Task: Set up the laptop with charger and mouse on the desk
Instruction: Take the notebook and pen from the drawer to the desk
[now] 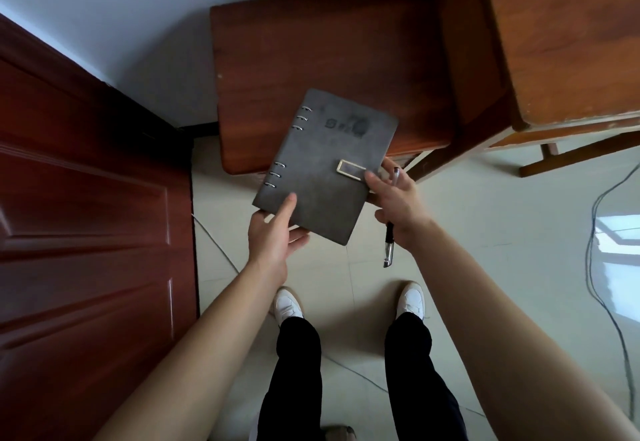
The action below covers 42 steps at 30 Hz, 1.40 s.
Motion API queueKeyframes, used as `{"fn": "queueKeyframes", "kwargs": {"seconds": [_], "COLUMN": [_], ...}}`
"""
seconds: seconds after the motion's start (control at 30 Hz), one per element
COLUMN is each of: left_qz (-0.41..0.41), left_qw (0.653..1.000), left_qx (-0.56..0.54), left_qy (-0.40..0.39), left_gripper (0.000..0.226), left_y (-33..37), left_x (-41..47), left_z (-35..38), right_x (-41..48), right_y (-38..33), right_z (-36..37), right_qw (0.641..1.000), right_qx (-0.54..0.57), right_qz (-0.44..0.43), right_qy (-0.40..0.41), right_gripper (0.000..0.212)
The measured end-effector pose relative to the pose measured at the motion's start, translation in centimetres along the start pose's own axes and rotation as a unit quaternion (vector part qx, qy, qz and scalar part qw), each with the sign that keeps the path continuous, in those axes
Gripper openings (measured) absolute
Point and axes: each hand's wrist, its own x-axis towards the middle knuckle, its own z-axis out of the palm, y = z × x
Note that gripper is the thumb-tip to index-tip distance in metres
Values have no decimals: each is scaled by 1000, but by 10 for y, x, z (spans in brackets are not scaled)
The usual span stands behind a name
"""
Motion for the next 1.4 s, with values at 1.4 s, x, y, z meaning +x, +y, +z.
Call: {"fn": "queueKeyframes", "kwargs": {"seconds": [1.4], "left_qz": [110], "left_qw": [747], "left_qx": [406], "left_qy": [-516], "left_gripper": [69], "left_y": [36], "left_x": [-518], "left_z": [543], "right_x": [-398], "right_y": [-243], "right_z": [-591], "right_qw": [955], "right_qx": [111], "right_qz": [-61], "right_qy": [267], "right_gripper": [52]}}
